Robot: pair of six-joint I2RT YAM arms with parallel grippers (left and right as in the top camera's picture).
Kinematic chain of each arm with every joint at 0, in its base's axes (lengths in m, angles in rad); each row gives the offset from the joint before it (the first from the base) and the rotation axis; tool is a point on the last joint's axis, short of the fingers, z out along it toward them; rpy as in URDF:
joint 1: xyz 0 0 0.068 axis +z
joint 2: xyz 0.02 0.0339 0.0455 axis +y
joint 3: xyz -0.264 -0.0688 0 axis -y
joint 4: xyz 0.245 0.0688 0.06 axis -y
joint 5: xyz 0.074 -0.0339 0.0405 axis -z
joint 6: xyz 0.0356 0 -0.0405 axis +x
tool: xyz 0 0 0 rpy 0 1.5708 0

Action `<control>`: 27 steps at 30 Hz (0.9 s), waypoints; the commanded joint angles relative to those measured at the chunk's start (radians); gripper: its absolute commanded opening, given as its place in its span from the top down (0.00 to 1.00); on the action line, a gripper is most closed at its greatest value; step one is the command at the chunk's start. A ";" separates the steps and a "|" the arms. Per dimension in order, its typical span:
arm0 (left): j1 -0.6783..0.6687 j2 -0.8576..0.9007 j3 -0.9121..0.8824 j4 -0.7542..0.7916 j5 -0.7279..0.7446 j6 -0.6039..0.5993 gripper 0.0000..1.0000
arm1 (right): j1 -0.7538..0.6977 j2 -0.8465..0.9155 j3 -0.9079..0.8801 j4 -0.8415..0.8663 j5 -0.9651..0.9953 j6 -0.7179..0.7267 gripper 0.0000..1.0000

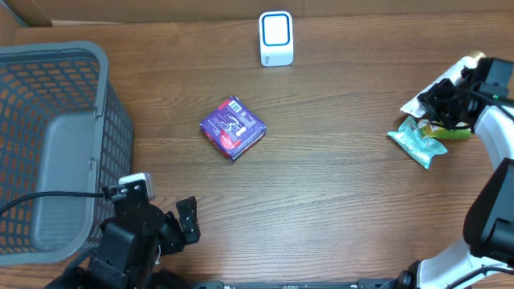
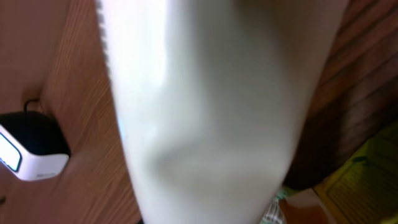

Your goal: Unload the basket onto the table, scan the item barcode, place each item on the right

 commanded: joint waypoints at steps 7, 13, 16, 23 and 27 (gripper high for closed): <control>-0.003 0.001 -0.003 0.003 -0.007 -0.018 0.00 | 0.003 -0.029 -0.046 0.089 -0.022 0.155 0.57; -0.003 0.001 -0.003 0.003 -0.007 -0.018 0.00 | -0.018 -0.032 -0.034 0.165 -0.297 0.063 0.08; -0.003 0.001 -0.003 0.003 -0.006 -0.018 0.00 | -0.026 -0.044 0.004 0.150 -0.354 0.063 0.16; -0.003 0.001 -0.003 0.003 -0.006 -0.018 0.00 | 0.022 -0.160 0.055 0.032 -0.333 0.061 0.21; -0.003 0.001 -0.003 0.003 -0.007 -0.018 0.00 | 0.114 -0.193 0.055 -0.012 -0.316 0.058 0.21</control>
